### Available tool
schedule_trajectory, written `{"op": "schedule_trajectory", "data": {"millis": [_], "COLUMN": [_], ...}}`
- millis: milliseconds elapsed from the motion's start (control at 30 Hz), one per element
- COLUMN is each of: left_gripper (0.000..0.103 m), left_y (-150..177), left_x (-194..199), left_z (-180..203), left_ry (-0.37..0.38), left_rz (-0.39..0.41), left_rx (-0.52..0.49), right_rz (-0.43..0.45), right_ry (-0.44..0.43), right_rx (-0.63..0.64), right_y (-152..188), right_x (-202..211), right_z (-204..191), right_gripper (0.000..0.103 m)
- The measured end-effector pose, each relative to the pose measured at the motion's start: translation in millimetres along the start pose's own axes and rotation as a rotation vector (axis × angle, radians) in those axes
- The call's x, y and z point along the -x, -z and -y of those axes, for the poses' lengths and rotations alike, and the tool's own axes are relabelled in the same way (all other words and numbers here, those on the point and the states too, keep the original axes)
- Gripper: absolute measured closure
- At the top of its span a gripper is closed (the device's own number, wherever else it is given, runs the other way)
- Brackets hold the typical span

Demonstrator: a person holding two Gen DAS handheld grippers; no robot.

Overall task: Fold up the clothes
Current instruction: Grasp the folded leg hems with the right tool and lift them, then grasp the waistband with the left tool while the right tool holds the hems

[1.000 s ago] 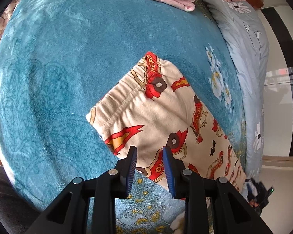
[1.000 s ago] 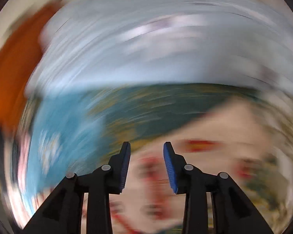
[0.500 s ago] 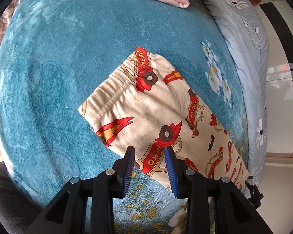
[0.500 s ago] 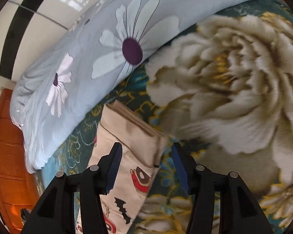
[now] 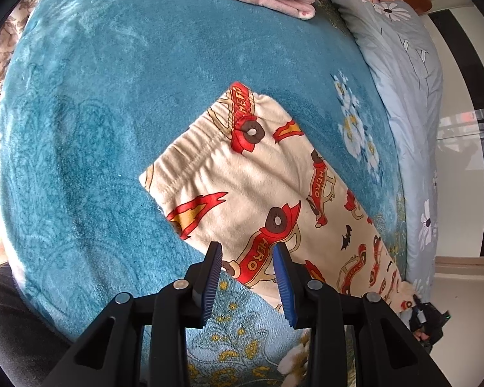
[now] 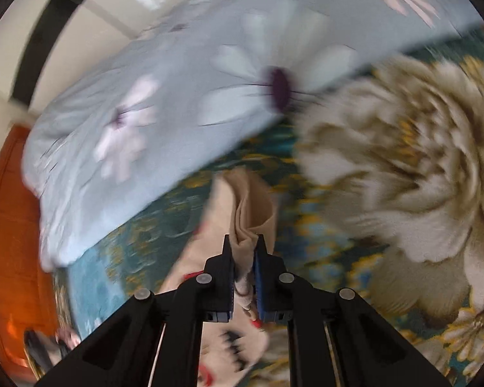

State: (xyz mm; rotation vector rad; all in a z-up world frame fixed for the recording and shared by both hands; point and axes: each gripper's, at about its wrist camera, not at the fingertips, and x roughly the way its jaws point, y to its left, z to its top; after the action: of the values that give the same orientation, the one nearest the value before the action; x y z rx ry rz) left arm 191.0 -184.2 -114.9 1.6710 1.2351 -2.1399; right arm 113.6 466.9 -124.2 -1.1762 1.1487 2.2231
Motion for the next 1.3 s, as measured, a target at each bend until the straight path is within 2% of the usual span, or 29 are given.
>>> {"op": "schedule_trajectory", "data": {"millis": [100, 233, 333, 433, 567, 633, 800, 933, 1000, 1100, 1167, 1200, 1300], "left_gripper": [0.067, 0.067, 0.067, 0.066, 0.066, 0.066, 0.066, 0.066, 0.066, 0.066, 0.063, 0.062, 0.059], "left_y": [0, 0, -2, -3, -4, -5, -5, -5, -6, -8, -10, -11, -13], "left_x": [3, 6, 14, 21, 23, 21, 17, 14, 14, 11, 9, 8, 6], "left_z": [-1, -3, -8, -17, -30, -34, -40, -45, -47, -48, -50, -50, -52], "left_ry": [0.007, 0.017, 0.028, 0.032, 0.029, 0.025, 0.017, 0.011, 0.006, -0.003, -0.009, -0.013, -0.022], "left_rz": [0.006, 0.014, 0.034, 0.052, 0.065, 0.067, 0.063, 0.061, 0.064, 0.067, 0.069, 0.07, 0.074], "left_rx": [0.002, 0.006, 0.02, 0.044, 0.081, 0.097, 0.123, 0.144, 0.15, 0.158, 0.162, 0.165, 0.172], "right_rz": [-0.033, -0.133, -0.234, -0.33, -0.385, -0.372, -0.375, -0.424, -0.456, -0.5, -0.478, -0.467, -0.449], "right_ry": [-0.096, -0.266, -0.337, -0.303, -0.233, -0.207, -0.184, -0.179, -0.213, -0.295, -0.321, -0.321, -0.242], "right_rx": [0.303, 0.543, 0.698, 0.883, 0.993, 1.065, 1.122, 1.153, 1.145, 1.085, 1.034, 1.009, 0.96], "right_y": [35, 110, 171, 239, 284, 297, 311, 322, 322, 308, 294, 288, 271], "right_x": [11, 17, 9, -12, -22, -19, -21, -31, -30, -25, -22, -22, -36], "right_z": [-84, -172, -208, -230, -224, -219, -226, -228, -228, -228, -230, -231, -224], "right_gripper": [0.093, 0.093, 0.093, 0.093, 0.093, 0.093, 0.093, 0.084, 0.077, 0.077, 0.075, 0.074, 0.072]}}
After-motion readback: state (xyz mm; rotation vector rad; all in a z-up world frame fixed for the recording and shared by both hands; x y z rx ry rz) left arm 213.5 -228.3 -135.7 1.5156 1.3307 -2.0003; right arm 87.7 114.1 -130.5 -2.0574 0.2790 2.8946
